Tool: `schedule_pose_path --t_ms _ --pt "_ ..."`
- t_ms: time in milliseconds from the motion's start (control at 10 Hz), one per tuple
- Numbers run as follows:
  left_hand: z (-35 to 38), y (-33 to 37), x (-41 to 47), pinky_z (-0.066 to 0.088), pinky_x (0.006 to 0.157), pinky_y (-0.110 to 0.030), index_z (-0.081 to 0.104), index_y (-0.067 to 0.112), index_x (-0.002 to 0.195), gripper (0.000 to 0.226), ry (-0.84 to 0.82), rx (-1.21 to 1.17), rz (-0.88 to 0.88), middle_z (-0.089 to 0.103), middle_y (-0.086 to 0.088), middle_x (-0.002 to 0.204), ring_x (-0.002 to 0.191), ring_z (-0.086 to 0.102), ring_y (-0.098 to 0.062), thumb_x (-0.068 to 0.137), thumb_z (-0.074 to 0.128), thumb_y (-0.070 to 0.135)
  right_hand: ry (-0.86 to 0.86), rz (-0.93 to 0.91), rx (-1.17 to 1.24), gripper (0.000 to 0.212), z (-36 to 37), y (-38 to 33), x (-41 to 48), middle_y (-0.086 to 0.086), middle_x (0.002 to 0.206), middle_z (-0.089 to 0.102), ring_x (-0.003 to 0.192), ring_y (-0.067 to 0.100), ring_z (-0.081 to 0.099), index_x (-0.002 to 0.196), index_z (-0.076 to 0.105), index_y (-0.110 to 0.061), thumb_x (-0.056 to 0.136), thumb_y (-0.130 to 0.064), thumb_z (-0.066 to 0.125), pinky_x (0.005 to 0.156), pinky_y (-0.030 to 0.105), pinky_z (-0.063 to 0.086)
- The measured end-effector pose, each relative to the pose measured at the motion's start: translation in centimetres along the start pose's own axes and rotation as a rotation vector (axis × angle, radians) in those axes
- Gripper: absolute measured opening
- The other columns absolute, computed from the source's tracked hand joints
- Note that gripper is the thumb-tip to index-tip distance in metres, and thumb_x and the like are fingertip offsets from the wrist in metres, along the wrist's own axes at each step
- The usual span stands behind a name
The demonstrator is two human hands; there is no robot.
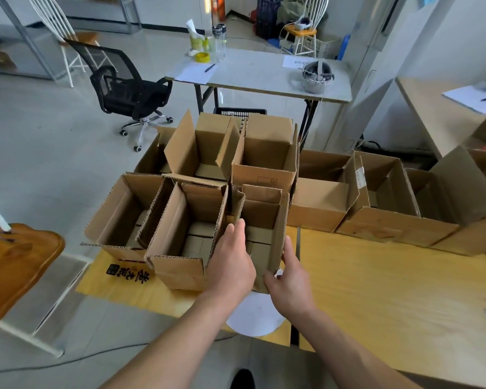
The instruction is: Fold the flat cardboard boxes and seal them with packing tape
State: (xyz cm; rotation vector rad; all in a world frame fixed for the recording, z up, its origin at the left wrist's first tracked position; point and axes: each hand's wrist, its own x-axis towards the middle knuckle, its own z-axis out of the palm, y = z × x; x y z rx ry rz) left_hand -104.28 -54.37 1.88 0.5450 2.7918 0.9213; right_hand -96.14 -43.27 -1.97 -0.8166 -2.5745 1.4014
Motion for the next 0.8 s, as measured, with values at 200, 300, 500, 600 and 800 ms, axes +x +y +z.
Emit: schedule_pose_path --t_ms 200,300,500,600,800 --pt "0.2 0.3 -0.2 0.038 0.113 -0.043 0.016 0.022 0.157 0.063 -0.03 0.045 0.018 0.016 -0.001 0.165 0.151 0.016 -0.018 0.1 0.041 0.01 0.017 -0.061 0.013 0.075 -1.4 -0.5 -0.3 -0.021 0.13 0.06 0.101 0.012 0.061 0.148 0.026 -0.049 0.087 -0.016 0.056 0.076 0.022 0.044" --pt "0.2 0.3 -0.4 0.036 0.114 -0.042 0.022 0.02 0.156 0.06 -0.048 0.074 0.009 0.015 -0.001 0.166 0.152 0.016 -0.019 0.1 0.04 0.009 -0.006 -0.05 -0.007 0.076 -1.6 -0.4 0.0 -0.024 0.125 0.062 0.106 0.004 0.059 0.147 0.026 -0.051 0.089 -0.01 0.054 0.08 0.025 0.053" --pt "0.2 0.4 -0.8 0.037 0.112 -0.04 0.028 0.016 0.155 0.059 -0.072 0.13 -0.039 0.013 -0.002 0.166 0.15 0.021 -0.02 0.099 0.042 0.008 -0.057 -0.021 -0.007 0.085 -0.9 0.5 0.5 -0.013 0.124 0.065 0.112 0.015 0.062 0.155 0.01 -0.047 0.088 -0.02 0.055 0.083 0.042 0.058" --pt "-0.1 0.6 -1.0 0.036 0.114 -0.039 0.027 0.016 0.156 0.059 -0.075 0.148 -0.042 0.011 -0.001 0.166 0.151 0.019 -0.019 0.099 0.043 0.009 -0.057 -0.018 -0.026 0.089 -1.2 0.7 0.4 -0.011 0.13 0.063 0.121 0.015 0.059 0.155 0.007 -0.046 0.085 -0.025 0.057 0.086 0.042 0.058" --pt "-0.2 2.3 -1.5 0.035 0.113 -0.037 0.027 0.015 0.155 0.057 -0.033 0.196 0.016 0.013 -0.001 0.166 0.151 0.014 -0.019 0.1 0.042 0.011 -0.05 -0.01 -0.006 0.088 -2.9 1.4 -0.5 -0.001 0.156 0.042 0.129 0.022 0.054 0.16 0.003 -0.032 0.093 -0.025 0.059 0.099 0.034 0.05"
